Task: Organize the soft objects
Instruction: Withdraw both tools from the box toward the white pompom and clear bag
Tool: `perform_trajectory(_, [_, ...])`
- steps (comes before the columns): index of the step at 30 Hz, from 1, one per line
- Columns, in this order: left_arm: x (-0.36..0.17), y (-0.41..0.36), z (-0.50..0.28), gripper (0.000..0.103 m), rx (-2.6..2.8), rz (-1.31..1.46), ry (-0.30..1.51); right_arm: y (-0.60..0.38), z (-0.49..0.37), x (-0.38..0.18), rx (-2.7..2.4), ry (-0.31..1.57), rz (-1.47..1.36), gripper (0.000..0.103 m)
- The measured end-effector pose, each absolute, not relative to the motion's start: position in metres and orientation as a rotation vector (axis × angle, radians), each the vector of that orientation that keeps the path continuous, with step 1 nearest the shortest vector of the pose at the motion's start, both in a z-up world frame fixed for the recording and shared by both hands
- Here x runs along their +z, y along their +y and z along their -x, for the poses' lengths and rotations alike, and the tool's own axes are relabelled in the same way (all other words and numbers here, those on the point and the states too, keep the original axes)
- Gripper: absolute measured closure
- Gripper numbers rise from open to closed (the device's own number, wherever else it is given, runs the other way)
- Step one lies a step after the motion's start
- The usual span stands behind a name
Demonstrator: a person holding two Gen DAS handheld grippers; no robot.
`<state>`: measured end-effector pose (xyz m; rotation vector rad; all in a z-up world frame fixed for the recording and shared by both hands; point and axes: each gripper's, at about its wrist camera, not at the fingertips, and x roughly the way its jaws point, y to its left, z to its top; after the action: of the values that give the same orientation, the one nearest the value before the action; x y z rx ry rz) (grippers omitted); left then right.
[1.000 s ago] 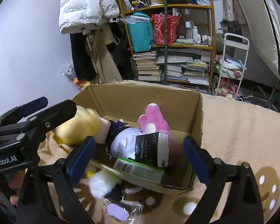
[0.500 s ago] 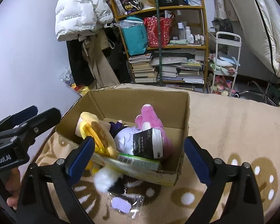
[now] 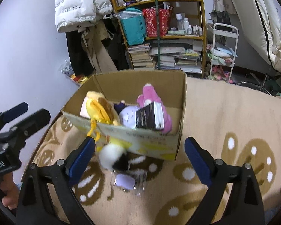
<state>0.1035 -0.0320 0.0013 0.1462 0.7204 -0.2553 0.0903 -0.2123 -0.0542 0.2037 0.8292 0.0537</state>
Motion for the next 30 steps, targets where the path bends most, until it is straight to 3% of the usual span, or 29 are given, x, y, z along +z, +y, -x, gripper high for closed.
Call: perform_trajectory(30, [-0.083, -0.038, -0.135, 0.008, -0.4, -0.029, 0.944, -0.179, -0.097, -0.12, 0.084, 1.098, -0.121, 0.003])
